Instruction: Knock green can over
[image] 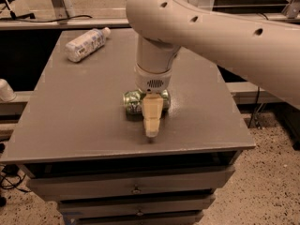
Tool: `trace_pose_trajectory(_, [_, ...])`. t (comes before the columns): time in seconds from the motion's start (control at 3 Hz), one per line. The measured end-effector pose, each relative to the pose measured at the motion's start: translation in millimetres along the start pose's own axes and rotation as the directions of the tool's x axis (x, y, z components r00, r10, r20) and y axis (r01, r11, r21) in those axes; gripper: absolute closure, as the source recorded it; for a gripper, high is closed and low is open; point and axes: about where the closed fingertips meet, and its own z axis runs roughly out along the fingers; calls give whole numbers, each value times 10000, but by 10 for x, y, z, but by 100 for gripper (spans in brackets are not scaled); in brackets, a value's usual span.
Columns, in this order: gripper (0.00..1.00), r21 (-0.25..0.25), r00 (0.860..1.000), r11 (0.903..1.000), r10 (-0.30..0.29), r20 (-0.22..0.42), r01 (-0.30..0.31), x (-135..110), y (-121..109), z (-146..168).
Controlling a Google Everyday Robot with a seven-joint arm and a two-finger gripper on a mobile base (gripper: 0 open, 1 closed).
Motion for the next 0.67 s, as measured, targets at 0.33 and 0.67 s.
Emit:
trace_pose_trajectory(0.33, [0, 129, 9955, 9991, 394, 859, -406, 51, -12, -106])
trace_pose_trajectory(0.67, [0, 524, 9613, 9916, 1012, 2561, -1184, 188, -98, -440])
